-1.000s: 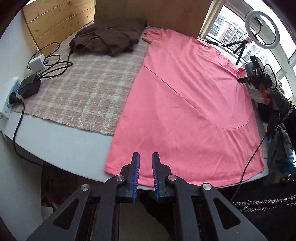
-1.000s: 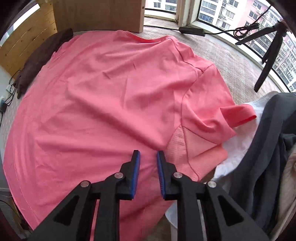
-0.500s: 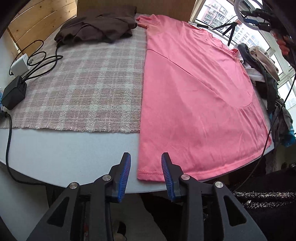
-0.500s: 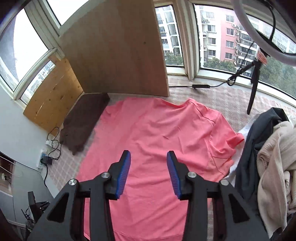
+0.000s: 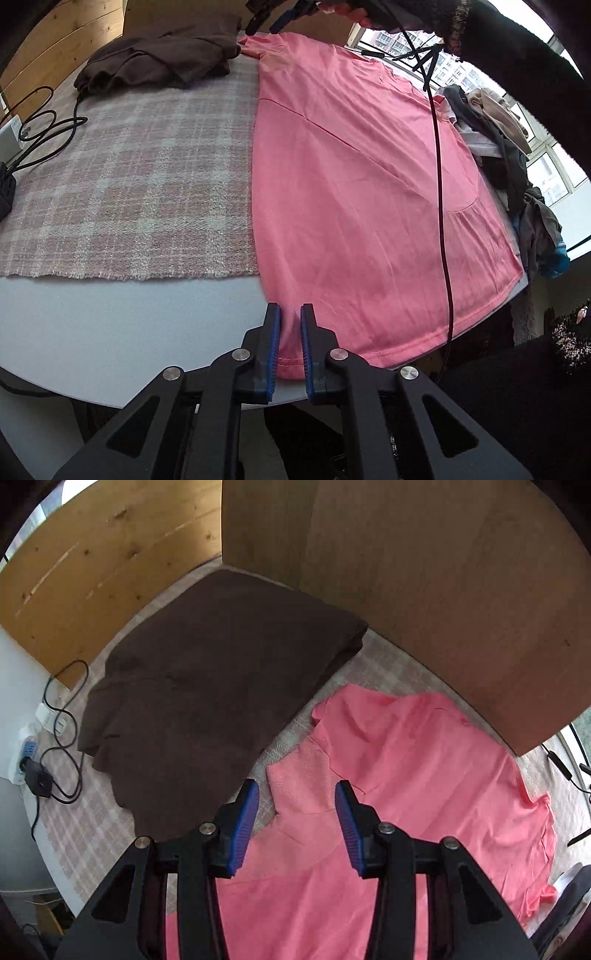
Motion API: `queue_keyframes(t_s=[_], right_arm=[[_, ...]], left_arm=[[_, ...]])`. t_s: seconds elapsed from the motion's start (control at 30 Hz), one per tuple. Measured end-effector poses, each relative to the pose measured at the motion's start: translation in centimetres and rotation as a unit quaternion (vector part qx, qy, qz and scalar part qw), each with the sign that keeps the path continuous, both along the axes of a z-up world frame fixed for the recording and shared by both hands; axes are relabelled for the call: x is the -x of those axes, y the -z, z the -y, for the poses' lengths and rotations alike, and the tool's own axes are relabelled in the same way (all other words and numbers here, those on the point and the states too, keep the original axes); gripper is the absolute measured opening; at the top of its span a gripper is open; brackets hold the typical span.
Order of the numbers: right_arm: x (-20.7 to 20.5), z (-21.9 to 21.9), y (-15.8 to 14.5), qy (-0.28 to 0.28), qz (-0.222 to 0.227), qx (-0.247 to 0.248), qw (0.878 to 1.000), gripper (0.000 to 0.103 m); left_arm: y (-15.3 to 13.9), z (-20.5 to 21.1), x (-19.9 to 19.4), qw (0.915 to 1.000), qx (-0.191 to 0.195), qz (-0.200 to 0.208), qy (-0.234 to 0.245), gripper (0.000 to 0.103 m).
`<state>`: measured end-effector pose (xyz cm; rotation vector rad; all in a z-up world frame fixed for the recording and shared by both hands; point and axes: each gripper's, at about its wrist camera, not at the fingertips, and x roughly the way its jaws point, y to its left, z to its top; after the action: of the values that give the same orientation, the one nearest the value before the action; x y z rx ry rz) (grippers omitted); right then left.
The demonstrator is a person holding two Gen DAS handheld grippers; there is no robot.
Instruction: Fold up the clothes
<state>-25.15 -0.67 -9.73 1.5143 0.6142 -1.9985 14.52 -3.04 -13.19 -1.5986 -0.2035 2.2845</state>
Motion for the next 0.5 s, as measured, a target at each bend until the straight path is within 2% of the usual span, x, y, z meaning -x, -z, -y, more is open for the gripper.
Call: queue_keyframes(t_s=[0.03,0.13,0.27,0.37,0.43,0.47,0.5], right_arm=[[0.1,0.7,1.2,-0.009,0.004,-0.020,1.000,0.042],[0.1,1.8,2.9,-0.026,0.018,-0.035,0.999,0.042],[0.4,2.3,4.1,-0.035,0.016,-0.067,0.997,0.042],[0.6,1.7,4.3,-0.038,0.026,-0.049,0.998,0.042],[0.5,1.2,4.2,-0.039,0.032,-0.035,0.998,0.030],[0.4,0.9,4.1,-0.039,0.032,-0.029,0.998,0.011],[0.4,0.7,4.0,-0.038,0.025,-0.031,0.998,0.003]], left_arm=[[0.1,0.1,0.0,1.0000,-0.004,0.003,0.000,0.002],[0.2,0.4,-0.3,1.0000,-0.007,0.000,0.002,0.001],[0.1,0.5,-0.2,0.9999,-0.011,-0.001,-0.005,0.001],[-0.5,0.4,-0.2,0.9998,-0.018,-0.003,-0.006,0.001],[-0.8,0.3,-0.2,0.9997,-0.022,-0.004,-0.007,0.001],[-1.0,0.3,-0.2,0.9997,-0.024,-0.005,-0.007,0.001],[-1.2,0.3,-0.2,0.9996,-0.026,-0.005,-0.008,0.001]])
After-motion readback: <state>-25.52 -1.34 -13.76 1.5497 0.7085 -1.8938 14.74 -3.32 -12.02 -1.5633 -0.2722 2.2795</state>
